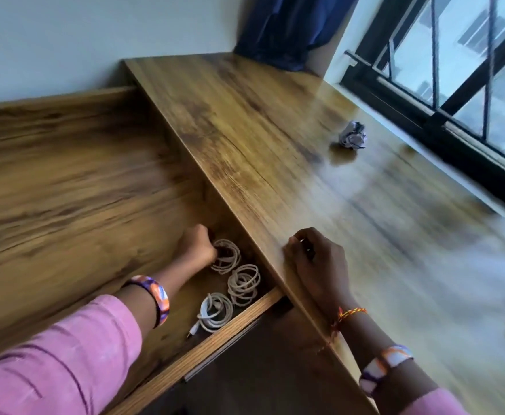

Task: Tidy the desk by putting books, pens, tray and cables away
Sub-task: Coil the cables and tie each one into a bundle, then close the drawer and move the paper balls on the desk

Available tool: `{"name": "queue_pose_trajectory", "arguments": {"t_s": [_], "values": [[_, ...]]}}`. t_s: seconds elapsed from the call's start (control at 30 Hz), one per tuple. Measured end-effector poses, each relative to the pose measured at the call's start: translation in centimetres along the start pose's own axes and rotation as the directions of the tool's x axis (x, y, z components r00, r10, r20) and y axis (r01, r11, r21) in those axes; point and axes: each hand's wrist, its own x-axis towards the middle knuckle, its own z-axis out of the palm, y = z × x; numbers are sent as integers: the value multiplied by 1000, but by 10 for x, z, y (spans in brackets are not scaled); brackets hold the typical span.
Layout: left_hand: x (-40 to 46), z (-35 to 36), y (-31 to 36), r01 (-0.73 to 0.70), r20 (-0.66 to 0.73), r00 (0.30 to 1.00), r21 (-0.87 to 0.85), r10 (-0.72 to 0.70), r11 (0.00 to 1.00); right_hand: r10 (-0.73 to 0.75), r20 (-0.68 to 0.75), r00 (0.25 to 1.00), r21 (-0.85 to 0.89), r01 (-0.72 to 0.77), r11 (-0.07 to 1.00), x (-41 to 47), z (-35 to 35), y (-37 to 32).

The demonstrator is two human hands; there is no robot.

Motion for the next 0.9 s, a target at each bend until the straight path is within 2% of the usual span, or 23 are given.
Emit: {"name": "queue_pose_trajectory", "arguments": {"t_s": [0.13,0.2,0.27,0.33,0.4,0.43,0.53,0.57,0.63,0.73,0.83,0.9], "values": [[-9,-12,-5,-119,-6,993,13,119,993,10,-23,1000,14,-9,1000,1,0,-3],[-20,-18,-2,-191,-127,974,-5,189,982,17,-35,999,1,-17,1000,0,0,-4],[-37,-20,2,-342,-338,886,-16,317,940,17,-39,999,-13,-18,1000,1,2,-5],[-58,-19,11,-557,-406,739,80,537,827,11,-61,998,-33,-13,999,-1,5,-5],[-77,-13,21,-714,-305,601,212,739,668,18,-98,995,-63,-24,998,-4,6,-5],[-82,-9,26,-756,-221,554,271,802,596,20,-108,994,-82,-29,996,-7,8,-6],[-100,1,46,-818,75,459,423,885,389,35,-132,991,-214,-63,975,-22,7,-6],[-104,7,50,-831,140,450,427,882,357,35,-145,989,-266,-73,961,-30,6,-6],[-108,15,49,-832,235,498,400,834,384,32,-101,994,-283,-60,957,-46,1,-5],[-113,20,47,-814,264,521,442,812,378,-7,43,999,-290,19,957,-84,-10,1],[-123,16,49,-778,310,554,522,773,349,85,206,975,-315,-17,949,-130,-28,8],[-131,13,49,-754,339,566,582,752,305,163,167,972,-332,-100,938,-161,-39,15]]}}
